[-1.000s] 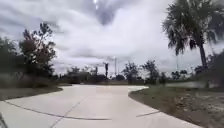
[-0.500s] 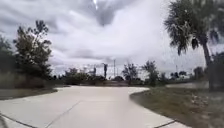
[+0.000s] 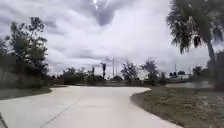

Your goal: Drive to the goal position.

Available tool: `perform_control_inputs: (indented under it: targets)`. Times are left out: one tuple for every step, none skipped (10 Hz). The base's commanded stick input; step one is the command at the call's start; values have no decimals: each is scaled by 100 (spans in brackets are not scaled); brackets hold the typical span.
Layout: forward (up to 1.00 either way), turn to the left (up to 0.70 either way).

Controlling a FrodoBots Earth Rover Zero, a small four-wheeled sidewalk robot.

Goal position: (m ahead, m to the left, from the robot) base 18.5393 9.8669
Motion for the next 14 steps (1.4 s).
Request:
perform_control_inputs:
  targets:
    - [85, 25]
    - [85, 34]
    - [85, 34]
    - [85, 34]
    - [85, 34]
    - [85, 33]
    - [85, 27]
    - [85, 10]
    - [85, 0]
    - [85, 0]
    - [85, 0]
    - [85, 0]
    - [85, 0]
    - [85, 0]
